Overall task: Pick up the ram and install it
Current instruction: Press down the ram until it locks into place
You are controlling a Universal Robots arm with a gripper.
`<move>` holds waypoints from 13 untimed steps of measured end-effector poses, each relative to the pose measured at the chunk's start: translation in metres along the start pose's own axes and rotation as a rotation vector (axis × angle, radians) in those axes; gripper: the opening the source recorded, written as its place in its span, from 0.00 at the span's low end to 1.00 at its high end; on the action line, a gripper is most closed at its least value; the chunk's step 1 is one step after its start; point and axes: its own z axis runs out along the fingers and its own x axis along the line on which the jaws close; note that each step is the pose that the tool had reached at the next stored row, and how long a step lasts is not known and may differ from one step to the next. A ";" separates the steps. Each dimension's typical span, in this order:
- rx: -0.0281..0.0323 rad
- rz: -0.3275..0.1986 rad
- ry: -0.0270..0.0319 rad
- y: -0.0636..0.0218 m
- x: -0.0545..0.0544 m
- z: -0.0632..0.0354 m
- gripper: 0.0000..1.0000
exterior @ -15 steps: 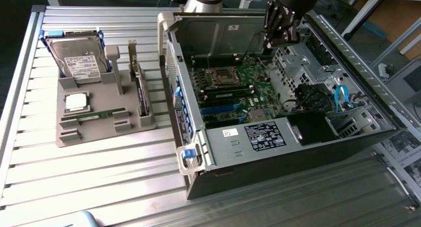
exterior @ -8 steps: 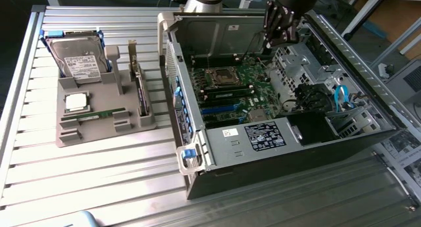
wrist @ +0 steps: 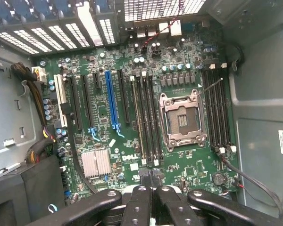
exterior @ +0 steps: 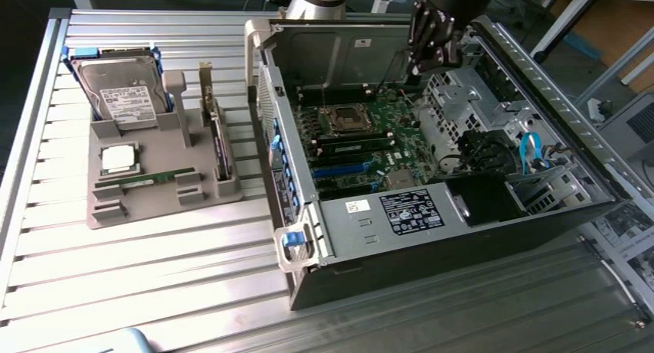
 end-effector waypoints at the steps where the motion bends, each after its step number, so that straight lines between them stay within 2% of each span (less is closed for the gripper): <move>1: 0.0001 0.002 0.0000 0.0004 0.000 0.0000 0.11; 13: 0.0018 0.029 0.0000 0.0036 0.001 0.0000 0.11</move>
